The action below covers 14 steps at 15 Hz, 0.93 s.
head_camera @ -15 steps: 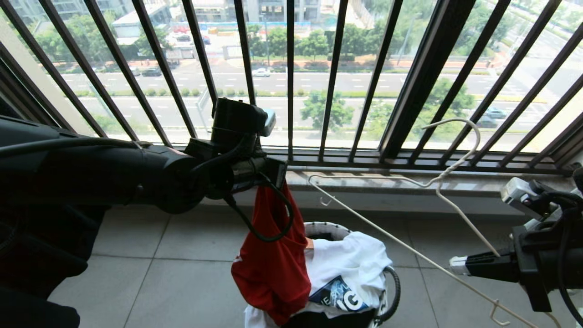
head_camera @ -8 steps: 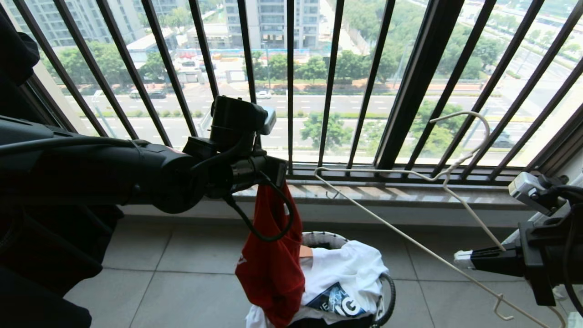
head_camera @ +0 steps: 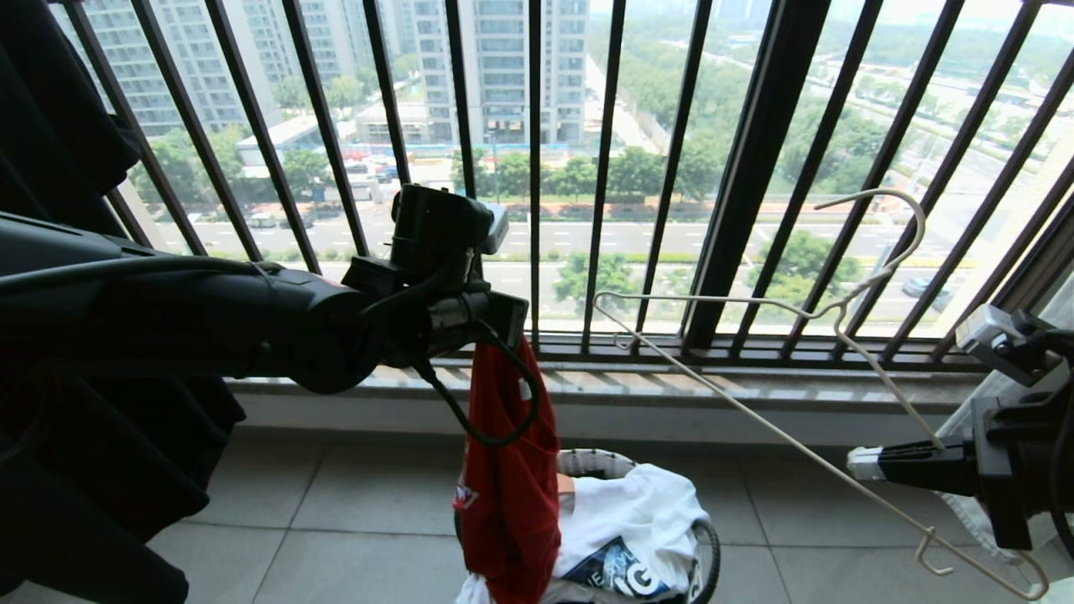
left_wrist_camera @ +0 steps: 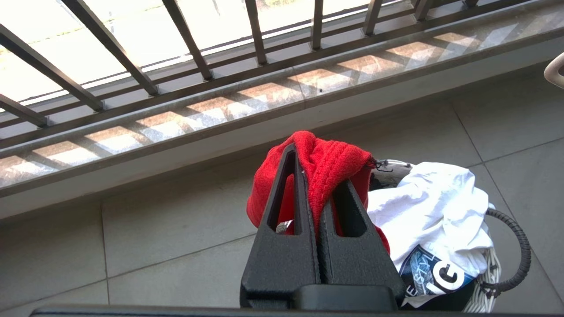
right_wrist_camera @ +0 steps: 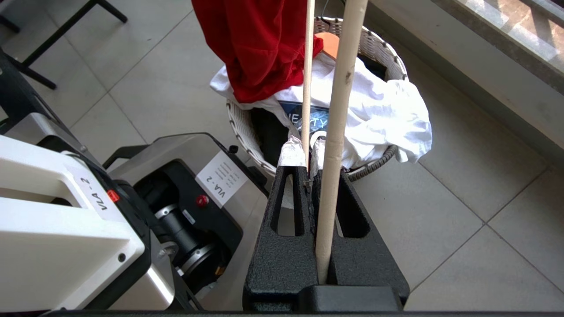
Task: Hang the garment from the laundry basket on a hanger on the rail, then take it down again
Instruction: Hang the clothes on the clothes rack
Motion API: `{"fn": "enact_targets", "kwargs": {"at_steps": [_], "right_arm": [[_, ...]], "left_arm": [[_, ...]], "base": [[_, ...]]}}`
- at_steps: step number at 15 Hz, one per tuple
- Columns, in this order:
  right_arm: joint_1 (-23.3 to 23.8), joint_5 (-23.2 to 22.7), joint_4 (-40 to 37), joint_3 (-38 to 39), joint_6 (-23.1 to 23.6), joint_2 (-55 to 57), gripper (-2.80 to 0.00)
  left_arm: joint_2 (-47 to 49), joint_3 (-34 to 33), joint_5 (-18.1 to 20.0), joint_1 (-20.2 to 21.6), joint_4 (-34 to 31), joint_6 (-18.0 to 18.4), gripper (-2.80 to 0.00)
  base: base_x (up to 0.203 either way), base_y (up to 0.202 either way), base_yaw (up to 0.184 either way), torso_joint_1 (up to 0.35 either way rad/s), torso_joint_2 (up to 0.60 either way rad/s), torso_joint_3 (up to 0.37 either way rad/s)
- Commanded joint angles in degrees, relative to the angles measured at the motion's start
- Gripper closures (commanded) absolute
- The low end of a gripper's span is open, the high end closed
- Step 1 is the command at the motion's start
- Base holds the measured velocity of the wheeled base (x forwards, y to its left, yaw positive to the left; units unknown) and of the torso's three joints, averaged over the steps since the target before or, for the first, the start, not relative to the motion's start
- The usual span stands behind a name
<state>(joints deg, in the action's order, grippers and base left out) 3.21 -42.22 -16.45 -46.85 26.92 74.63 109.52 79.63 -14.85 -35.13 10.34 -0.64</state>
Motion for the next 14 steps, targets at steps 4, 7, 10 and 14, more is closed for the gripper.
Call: {"fn": "enact_targets", "kwargs": {"at_steps": [4,7,10,14], "right_arm": [[0.1,-0.2,-0.2,0.1,0.2,-0.5,0.0],[0.1,-0.3,-0.2,0.2,0.1,-0.5,0.0],[0.1,-0.2,-0.2,0.1,0.1,-0.7,0.0],[0.0,-0.3,-0.3,0.8,0.4,-0.8,0.0]], "left_arm": [[0.6,0.1,0.0,0.4,0.2,-0.1,0.0],[0.9,0.3,0.1,0.6,0.2,-0.2,0.0],[1.1,0.2,0.1,0.9,0.4,-0.1,0.0],[1.1,-0.7,0.8,0.9,0.4,-0.2,0.0]], "base": [[0.0,0.0,0.0,-0.002,0.0,0.201],[0.0,0.0,0.0,0.002,0.0,0.201],[0.0,0.0,0.0,-0.004,0.0,0.203],[0.0,0.0,0.0,0.004,0.0,0.146]]}}
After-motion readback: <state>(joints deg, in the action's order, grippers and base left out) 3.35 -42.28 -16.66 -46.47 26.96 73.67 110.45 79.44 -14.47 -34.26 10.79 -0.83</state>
